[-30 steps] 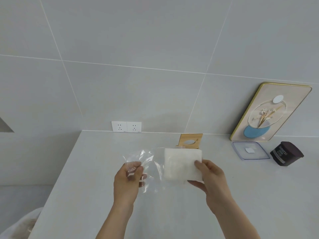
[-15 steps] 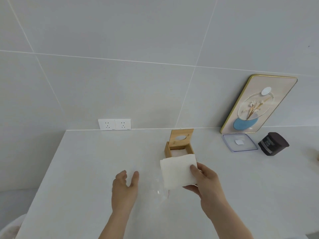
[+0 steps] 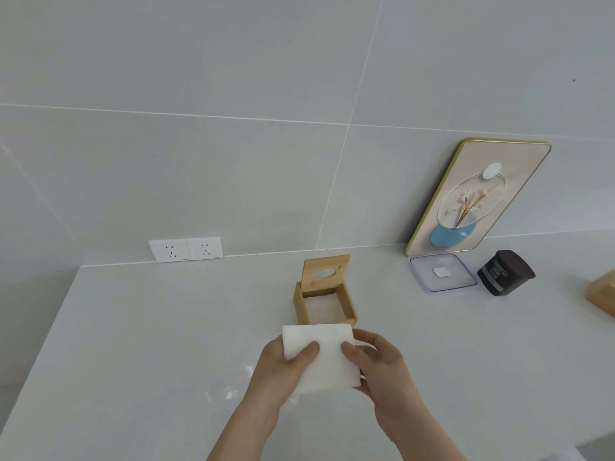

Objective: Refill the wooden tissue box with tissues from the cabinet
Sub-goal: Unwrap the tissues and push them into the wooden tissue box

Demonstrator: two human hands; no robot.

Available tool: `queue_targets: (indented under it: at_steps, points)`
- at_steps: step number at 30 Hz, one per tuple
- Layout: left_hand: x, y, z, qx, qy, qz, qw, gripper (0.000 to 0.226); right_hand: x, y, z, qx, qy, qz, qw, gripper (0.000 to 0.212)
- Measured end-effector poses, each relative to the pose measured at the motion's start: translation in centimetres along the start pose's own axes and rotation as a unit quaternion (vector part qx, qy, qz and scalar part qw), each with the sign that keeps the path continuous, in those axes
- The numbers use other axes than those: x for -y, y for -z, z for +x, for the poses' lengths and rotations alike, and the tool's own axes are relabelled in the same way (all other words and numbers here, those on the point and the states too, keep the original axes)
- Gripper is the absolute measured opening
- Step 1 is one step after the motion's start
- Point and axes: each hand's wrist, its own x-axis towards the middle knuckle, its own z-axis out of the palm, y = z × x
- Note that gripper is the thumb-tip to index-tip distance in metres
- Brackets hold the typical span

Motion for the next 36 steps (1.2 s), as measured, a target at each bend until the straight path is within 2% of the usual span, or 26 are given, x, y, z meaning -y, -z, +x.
queue_targets:
  at_steps: [7, 12, 18, 22, 26, 31, 34, 36]
  points:
    - [-0.3, -2.6, 4.6, -0.061, 0.003, 0.031, 0.998, 0.023, 1.8, 1.3, 5.0, -0.086, 0.040, -0.056, 0.994, 0.024]
    - [-1.1, -4.7, 8.7, -0.135, -0.003, 0.090, 0.987, 0.029, 3.0, 1.8, 9.5, -0.044, 0.064, -0.117, 0.990, 0.038]
    - [-1.2, -6.6, 12.8, -0.208, -0.025, 0.188, 0.960, 0.032, 2.4, 1.2, 15.9, -0.056, 0.122, -0.229, 0.964, 0.027]
    - [0.2, -7.3, 13.9, -0.265, -0.054, 0.318, 0.909, 0.020, 1.0, 0.9, 18.0, -0.061, 0.163, -0.317, 0.932, 0.016]
    - [0.9, -7.8, 14.5, -0.280, -0.115, 0.432, 0.850, 0.009, -0.2, 1.0, 18.8, -0.072, 0.222, -0.395, 0.889, 0.015]
    - [1.6, -8.1, 15.1, -0.299, -0.154, 0.515, 0.788, 0.019, -0.8, 0.9, 19.6, -0.062, 0.299, -0.435, 0.847, 0.024]
    - [1.9, -8.1, 15.4, -0.303, -0.165, 0.564, 0.750, 0.023, -0.9, 0.8, 19.7, -0.057, 0.317, -0.444, 0.836, 0.024]
    - [2.0, -8.2, 15.5, -0.304, -0.169, 0.580, 0.737, 0.024, -1.0, 0.9, 19.8, -0.056, 0.319, -0.452, 0.831, 0.024]
